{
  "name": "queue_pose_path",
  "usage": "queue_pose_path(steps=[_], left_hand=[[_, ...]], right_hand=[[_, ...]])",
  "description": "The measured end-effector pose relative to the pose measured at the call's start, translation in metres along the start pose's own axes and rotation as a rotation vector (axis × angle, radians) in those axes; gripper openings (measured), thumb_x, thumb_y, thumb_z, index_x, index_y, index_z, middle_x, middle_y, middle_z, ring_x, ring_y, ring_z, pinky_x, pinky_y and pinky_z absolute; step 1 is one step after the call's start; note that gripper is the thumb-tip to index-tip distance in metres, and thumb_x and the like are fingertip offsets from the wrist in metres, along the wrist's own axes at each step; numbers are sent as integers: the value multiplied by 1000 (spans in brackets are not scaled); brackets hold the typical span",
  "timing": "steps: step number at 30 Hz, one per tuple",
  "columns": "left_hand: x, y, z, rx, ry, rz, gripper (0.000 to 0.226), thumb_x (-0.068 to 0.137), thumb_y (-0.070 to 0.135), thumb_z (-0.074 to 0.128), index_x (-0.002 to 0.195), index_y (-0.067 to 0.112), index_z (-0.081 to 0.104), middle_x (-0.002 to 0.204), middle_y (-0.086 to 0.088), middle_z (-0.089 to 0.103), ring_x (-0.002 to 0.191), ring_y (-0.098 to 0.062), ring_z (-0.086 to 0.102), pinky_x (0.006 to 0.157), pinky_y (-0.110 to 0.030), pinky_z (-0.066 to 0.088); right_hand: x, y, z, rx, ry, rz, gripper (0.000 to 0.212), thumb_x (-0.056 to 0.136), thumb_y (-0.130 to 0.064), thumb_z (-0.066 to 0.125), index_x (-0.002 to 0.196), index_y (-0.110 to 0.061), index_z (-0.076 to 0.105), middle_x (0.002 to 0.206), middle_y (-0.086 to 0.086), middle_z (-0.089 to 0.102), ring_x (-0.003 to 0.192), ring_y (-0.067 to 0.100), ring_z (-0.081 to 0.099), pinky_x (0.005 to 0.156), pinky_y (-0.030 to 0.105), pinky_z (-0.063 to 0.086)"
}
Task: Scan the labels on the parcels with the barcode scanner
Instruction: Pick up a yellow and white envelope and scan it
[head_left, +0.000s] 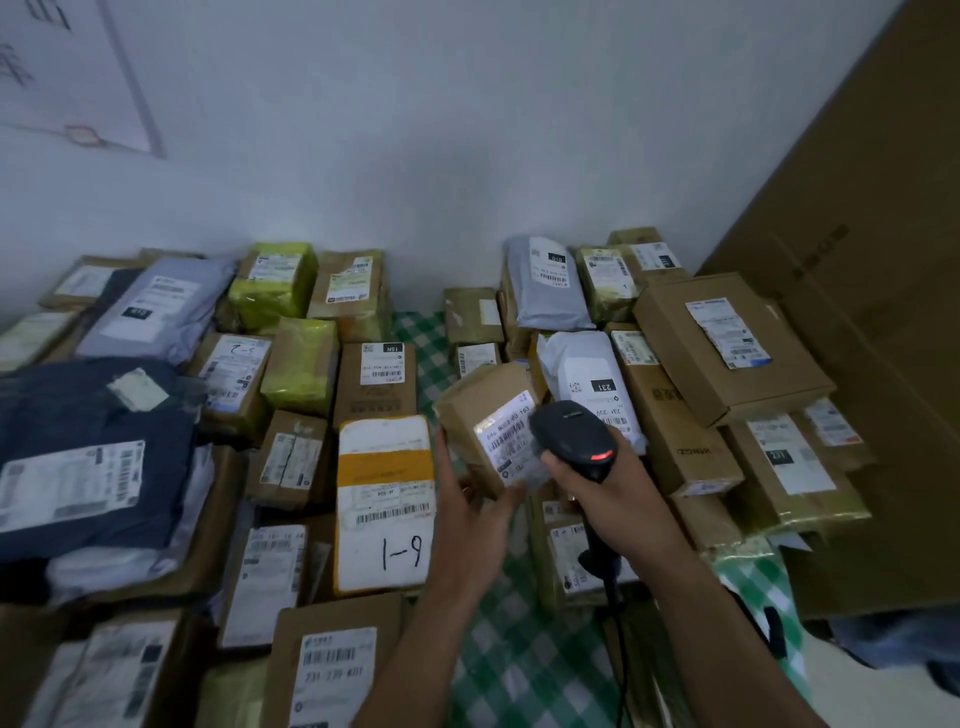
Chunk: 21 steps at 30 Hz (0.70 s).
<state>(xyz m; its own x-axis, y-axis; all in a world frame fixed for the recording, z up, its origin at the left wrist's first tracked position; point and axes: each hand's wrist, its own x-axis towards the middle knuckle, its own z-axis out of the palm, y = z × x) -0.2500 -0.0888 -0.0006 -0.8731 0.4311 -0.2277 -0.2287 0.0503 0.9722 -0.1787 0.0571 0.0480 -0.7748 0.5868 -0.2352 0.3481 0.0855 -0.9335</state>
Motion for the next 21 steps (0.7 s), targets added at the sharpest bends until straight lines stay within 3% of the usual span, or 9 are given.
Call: queue_pose_path(steps=[2, 4, 6, 10, 12, 15, 17, 19, 21], left_hand=[[-8, 5, -10, 65, -17, 32, 108, 92, 31, 78, 145, 72, -6, 147, 6, 55, 126, -6, 59, 92, -16, 49], [-14, 8, -18, 81, -3, 43, 108, 93, 32, 76, 147, 68, -10, 141, 9, 57, 116, 4, 61, 81, -7, 48], [-14, 10, -27, 93, 24, 58, 108, 94, 32, 75, 154, 60, -10, 129, 14, 62, 102, 14, 63, 71, -3, 48], [5, 17, -47, 164, 85, 129, 108, 94, 35, 73, 157, 53, -13, 129, 14, 62, 111, 1, 64, 88, -18, 52], [19, 22, -54, 182, 98, 156, 107, 95, 33, 73, 160, 49, -11, 132, 11, 61, 107, 6, 62, 86, -14, 51], [41, 27, -60, 181, 130, 202, 107, 93, 28, 76, 163, 40, -5, 137, 4, 61, 109, 2, 64, 80, -6, 52], [53, 28, -64, 160, 153, 206, 108, 93, 24, 77, 164, 36, -4, 146, -2, 57, 120, -13, 65, 91, -17, 56], [61, 28, -69, 166, 155, 204, 108, 93, 24, 76, 163, 35, -6, 155, -1, 47, 130, -17, 58, 105, -38, 54], [66, 25, -77, 190, 169, 206, 109, 93, 24, 77, 162, 38, -7, 154, 5, 42, 135, -19, 53, 109, -49, 50]], right_hand=[[-6, -7, 2, -19, -25, -16, 62, 82, -47, 84, 136, -37, 57, 117, -18, 72, 108, 3, 68, 84, 28, 60], [-13, -15, 7, -1, -56, -17, 64, 81, -49, 84, 137, -39, 56, 119, -19, 71, 113, 7, 67, 95, 40, 59], [-19, -25, 12, 16, -94, -39, 60, 84, -41, 84, 137, -37, 56, 120, -19, 70, 114, 4, 66, 97, 35, 57], [-26, -49, 15, 10, -130, -90, 52, 90, -28, 80, 136, -32, 55, 122, -15, 69, 102, -3, 68, 84, 22, 57], [-26, -63, 17, 3, -168, -103, 46, 93, -22, 78, 132, -31, 57, 116, -7, 71, 84, -1, 71, 67, 17, 55], [-24, -87, 23, -107, -251, -156, 34, 94, -25, 76, 121, -36, 60, 100, -1, 76, 71, 7, 70, 64, 21, 56], [-22, -100, 29, -166, -292, -184, 26, 95, -27, 75, 113, -40, 62, 94, 2, 78, 71, 8, 69, 65, 23, 57], [-20, -108, 33, -189, -313, -187, 24, 95, -26, 75, 112, -40, 64, 90, 2, 78, 64, 4, 65, 62, 21, 56], [-20, -113, 36, -218, -330, -179, 27, 94, -29, 76, 116, -39, 64, 86, 1, 78, 61, 2, 64, 60, 20, 54]])
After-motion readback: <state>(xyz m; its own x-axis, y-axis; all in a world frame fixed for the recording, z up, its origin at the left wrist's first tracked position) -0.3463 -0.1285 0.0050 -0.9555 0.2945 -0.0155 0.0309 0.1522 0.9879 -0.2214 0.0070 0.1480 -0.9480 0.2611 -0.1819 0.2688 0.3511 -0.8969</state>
